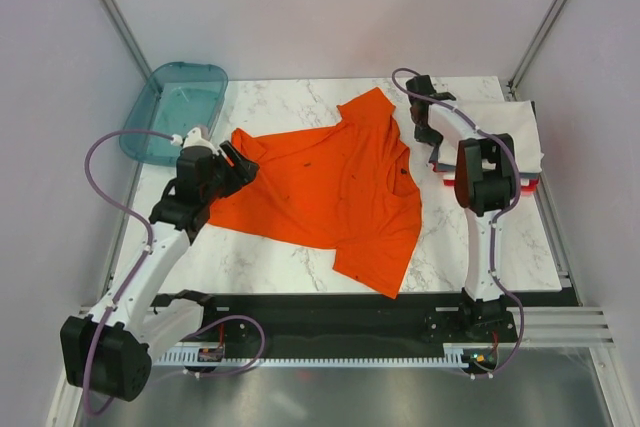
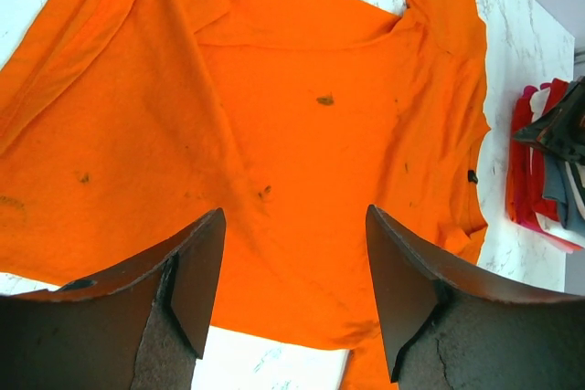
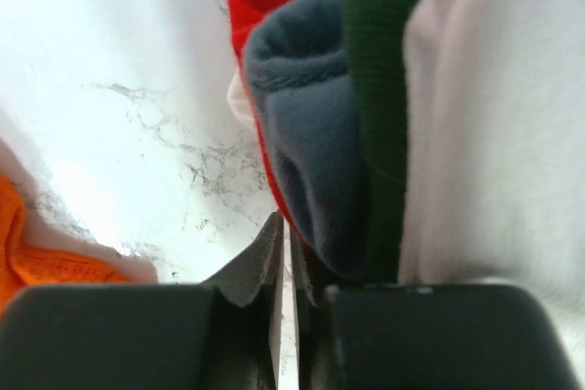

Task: Fold and stack the t-shirts
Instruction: Flatten the tshirt out

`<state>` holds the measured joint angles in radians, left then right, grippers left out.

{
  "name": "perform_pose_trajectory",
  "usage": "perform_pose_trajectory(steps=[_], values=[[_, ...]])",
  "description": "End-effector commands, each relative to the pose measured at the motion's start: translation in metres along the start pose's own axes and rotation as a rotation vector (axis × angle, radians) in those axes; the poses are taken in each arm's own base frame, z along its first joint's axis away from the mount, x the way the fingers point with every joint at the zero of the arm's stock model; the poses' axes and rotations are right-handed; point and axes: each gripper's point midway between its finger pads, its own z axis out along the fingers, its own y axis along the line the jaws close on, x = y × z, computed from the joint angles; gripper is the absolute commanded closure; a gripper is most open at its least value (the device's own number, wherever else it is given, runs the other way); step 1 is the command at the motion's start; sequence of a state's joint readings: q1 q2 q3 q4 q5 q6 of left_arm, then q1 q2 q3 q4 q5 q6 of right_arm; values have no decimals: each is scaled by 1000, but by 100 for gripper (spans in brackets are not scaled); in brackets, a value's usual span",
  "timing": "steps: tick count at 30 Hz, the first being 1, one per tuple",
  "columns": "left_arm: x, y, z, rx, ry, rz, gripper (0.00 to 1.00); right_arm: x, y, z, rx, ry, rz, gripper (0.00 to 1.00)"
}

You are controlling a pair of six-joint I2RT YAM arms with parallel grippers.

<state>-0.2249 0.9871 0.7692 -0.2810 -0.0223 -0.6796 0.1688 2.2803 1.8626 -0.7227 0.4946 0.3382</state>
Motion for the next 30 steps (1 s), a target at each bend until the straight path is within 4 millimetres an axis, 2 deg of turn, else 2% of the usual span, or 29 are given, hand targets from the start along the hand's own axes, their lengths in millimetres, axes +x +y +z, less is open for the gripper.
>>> perform_pose_trajectory(steps=[1, 2, 4, 5, 6, 7, 11, 14, 16, 17, 23, 24, 26, 27, 29, 30], values=[[-5, -1, -4, 17, -38, 8, 30, -21, -29, -23, 54, -56, 45, 86], [-4, 0, -4, 14, -37, 3, 30, -19, -22, -25, 7, -50, 41, 83], [0, 4, -2, 7, -30, 5, 30, -35, -14, -40, -65, -113, 67, 79], [1, 4, -2, 7, -30, 5, 30, -33, -9, -45, -87, -124, 68, 79], [2, 5, -2, 5, -28, 5, 30, -44, -4, -58, -141, -161, 83, 79], [3, 6, -1, 2, -24, 4, 30, -45, 2, -61, -171, -165, 82, 79], [8, 9, 4, 5, -18, 1, 31, -49, 35, -83, -298, -178, 44, 83], [13, 14, 11, -12, -12, -7, 31, -42, 60, -88, -353, -167, 9, 92], [14, 16, 15, -21, -13, -11, 31, -34, 76, -88, -383, -146, -12, 100], [14, 16, 17, -22, -14, -11, 31, -31, 86, -91, -397, -149, -26, 100], [14, 16, 29, -34, -2, -14, 32, -22, 116, -90, -437, -128, -59, 100], [14, 17, 31, -39, 2, -13, 32, -17, 120, -84, -437, -110, -70, 100], [16, 19, 35, -48, 10, -11, 32, -18, 125, -81, -443, -105, -71, 100], [19, 20, 37, -51, 17, -9, 32, -10, 128, -72, -434, -78, -83, 100], [21, 24, 42, -64, 26, -4, 32, -12, 131, -68, -432, -75, -82, 100], [23, 24, 43, -66, 31, -1, 32, -6, 133, -60, -423, -57, -91, 100]])
